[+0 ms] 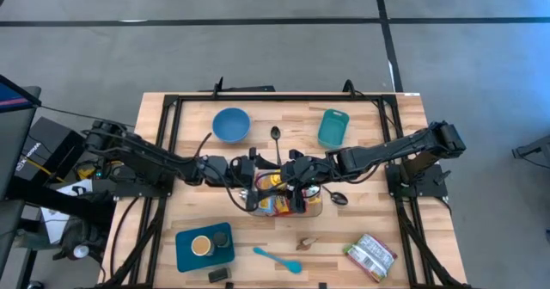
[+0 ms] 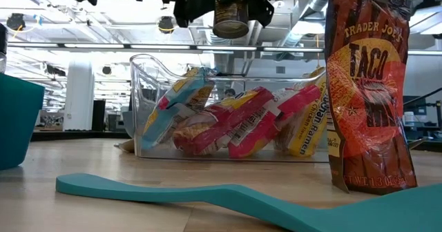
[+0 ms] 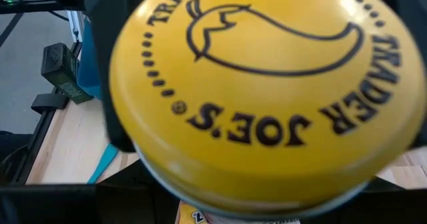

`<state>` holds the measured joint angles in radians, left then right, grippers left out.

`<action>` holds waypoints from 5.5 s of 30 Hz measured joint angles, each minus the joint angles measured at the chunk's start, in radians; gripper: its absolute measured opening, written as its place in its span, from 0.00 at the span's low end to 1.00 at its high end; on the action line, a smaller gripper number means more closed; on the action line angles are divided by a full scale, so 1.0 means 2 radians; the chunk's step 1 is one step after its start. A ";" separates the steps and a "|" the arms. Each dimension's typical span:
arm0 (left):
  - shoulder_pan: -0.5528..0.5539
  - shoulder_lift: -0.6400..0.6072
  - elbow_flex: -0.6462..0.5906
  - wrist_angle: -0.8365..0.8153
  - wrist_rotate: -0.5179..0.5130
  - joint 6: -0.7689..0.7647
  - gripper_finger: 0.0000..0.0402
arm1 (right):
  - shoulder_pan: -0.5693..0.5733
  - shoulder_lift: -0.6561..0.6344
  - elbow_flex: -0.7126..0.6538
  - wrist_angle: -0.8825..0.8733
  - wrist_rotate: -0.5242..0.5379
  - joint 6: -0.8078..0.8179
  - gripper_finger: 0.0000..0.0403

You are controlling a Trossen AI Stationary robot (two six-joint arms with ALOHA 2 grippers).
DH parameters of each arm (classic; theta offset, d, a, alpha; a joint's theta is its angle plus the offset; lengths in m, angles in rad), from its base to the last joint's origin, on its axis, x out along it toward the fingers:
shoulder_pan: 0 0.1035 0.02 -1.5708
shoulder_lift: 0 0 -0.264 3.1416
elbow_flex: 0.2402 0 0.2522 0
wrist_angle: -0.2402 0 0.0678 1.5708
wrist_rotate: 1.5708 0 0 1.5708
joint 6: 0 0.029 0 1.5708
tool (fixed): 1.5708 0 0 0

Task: Pick & Place Food Item
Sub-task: Put the yellow spice can into the dark blue bin

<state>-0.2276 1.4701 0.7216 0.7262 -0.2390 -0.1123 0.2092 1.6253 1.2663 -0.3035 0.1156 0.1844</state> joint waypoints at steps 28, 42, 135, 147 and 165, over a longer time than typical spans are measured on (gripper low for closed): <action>0.006 0.035 0.029 -0.019 0.004 0.002 0.86 | 0.000 0.000 0.000 -0.031 -0.003 0.009 0.53; 0.006 0.035 0.029 -0.027 0.004 0.002 0.82 | 0.000 0.000 0.000 -0.039 -0.005 0.009 0.53; 0.006 0.035 0.028 -0.029 0.002 0.001 0.54 | -0.025 -0.001 0.001 -0.061 -0.047 0.009 0.59; 0.006 0.035 0.028 -0.029 0.001 0.001 0.54 | -0.027 -0.002 0.001 -0.088 -0.046 0.009 0.59; 0.005 0.035 0.028 -0.036 0.001 0.001 0.54 | -0.022 -0.001 -0.001 -0.081 -0.045 0.009 0.59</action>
<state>-0.2169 1.5403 0.7780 0.6537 -0.2373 -0.1104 0.1655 1.6230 1.2652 -0.4655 0.0262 0.2020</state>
